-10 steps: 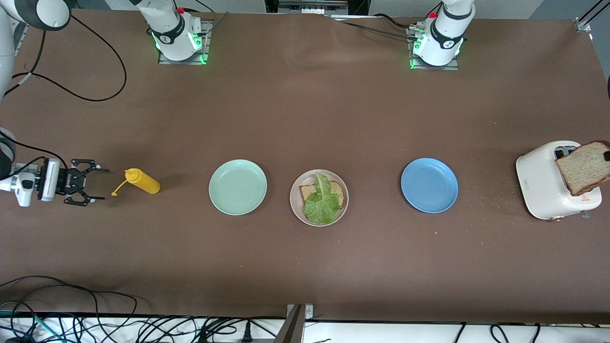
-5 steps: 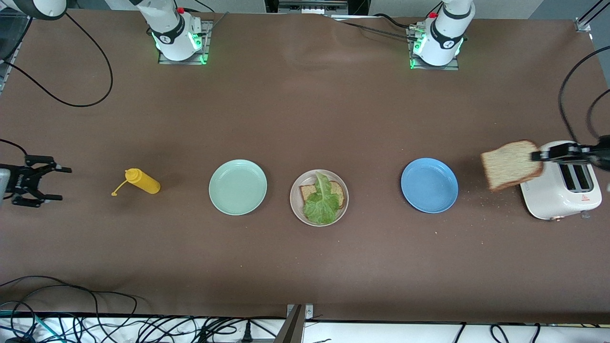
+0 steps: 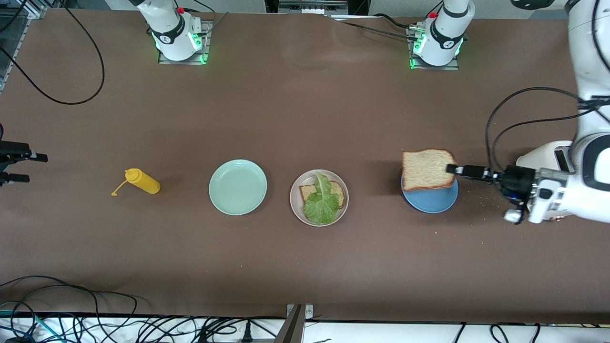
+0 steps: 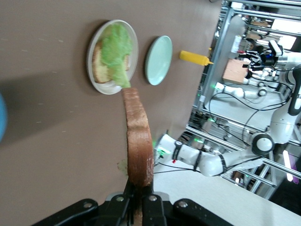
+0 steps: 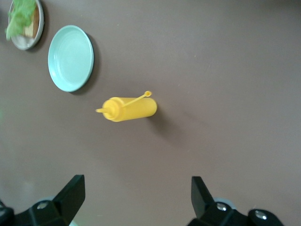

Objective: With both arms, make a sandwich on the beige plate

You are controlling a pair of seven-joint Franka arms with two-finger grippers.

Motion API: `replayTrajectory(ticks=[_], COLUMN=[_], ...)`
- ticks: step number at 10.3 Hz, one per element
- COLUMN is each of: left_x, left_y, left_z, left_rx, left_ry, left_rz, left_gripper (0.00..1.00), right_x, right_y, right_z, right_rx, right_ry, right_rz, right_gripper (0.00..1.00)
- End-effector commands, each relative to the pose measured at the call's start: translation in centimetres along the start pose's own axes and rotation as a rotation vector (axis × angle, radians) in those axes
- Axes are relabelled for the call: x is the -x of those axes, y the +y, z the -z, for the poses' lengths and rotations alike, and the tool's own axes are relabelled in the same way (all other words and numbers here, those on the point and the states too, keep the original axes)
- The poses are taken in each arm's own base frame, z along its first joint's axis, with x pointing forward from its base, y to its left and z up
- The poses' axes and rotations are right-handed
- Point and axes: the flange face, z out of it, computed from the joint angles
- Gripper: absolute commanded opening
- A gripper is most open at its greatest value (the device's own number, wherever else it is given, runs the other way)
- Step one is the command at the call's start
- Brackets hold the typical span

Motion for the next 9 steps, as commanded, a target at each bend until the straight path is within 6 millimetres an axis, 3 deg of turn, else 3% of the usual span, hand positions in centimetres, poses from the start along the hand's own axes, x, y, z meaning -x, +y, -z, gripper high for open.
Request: replayTrajectory(ticks=[1, 2, 4, 6, 9], left_x=[-2.0, -2.6, -3.8, -5.6, -6.9], left_y=[-0.1, -0.2, -0.2, 0.4, -0.1], left_z=[-3.2, -3.6, -5.7, -9.9, -13.6], left_rx=[0.095, 0.089, 0.075, 0.066, 0.083], left_ry=[-0.030, 0.001, 0.034, 0.084, 0.149], left_rz=[-0.003, 0.001, 0.010, 0.021, 0.054], left_gripper=[0.00, 0.00, 0.00, 0.00, 0.00], right_x=[0.2, -0.5, -2.0, -2.8, -3.3], right_y=[-4.2, -5.9, -12.9, -16.1, -18.1], right_z=[2.8, 3.1, 5.5, 4.4, 2.4], right_rx=[0.034, 0.085, 0.297, 0.327, 0.361], right_ry=[-0.022, -0.049, -0.090, -0.135, -0.090], right_rz=[-0.173, -0.233, -0.384, -0.529, -0.524], right_gripper=[1.00, 1.00, 1.00, 1.00, 1.00])
